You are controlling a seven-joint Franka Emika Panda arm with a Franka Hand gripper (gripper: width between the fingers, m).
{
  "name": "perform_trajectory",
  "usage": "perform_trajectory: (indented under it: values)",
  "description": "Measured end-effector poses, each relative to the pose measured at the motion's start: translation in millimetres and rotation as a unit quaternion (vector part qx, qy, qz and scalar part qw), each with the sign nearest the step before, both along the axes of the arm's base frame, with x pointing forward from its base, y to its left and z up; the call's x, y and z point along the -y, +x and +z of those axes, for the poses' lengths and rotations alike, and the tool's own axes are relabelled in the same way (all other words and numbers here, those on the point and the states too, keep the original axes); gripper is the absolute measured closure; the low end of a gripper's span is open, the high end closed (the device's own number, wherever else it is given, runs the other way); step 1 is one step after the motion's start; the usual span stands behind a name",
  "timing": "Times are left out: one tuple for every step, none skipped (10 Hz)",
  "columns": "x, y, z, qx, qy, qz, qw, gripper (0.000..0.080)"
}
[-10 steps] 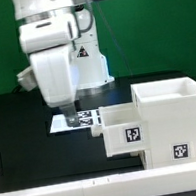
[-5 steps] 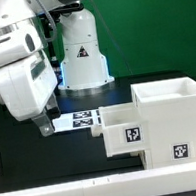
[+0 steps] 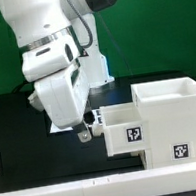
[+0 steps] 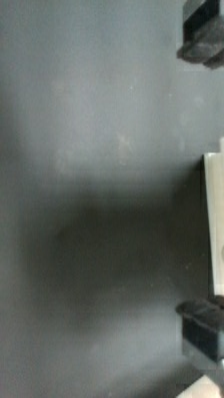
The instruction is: Assemble drawer
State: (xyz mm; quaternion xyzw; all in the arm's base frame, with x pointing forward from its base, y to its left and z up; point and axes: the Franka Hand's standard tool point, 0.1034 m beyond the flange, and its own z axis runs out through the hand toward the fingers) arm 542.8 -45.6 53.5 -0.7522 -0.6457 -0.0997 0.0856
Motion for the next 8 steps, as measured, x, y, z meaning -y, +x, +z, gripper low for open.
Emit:
perform_trajectory:
  values:
    - [0.9, -0.3, -0.3, 0.0, 0.0, -0.001, 1.0, 0.0151]
    - [1.1, -0.4, -0.6, -0.001, 0.0, -0.001, 1.0, 0.0151]
    - [1.3, -0.5, -0.8, -0.001, 0.0, -0.001, 1.0, 0.0151]
    - [1.4, -0.6, -0.9, -0.001, 0.0, -0.002, 1.0, 0.0151]
    - [0.5, -0.3, -0.2, -0.001, 0.0, -0.004, 1.0, 0.0151]
    - [-8.2, 2.0, 5.6, 0.0, -0.002, -0.006, 1.0, 0.0151]
    - [-20.8, 4.6, 10.6, 0.003, 0.0, -0.001, 1.0, 0.0151]
    - [-31.7, 4.8, 11.8, 0.002, 0.003, -0.006, 1.0, 0.0151]
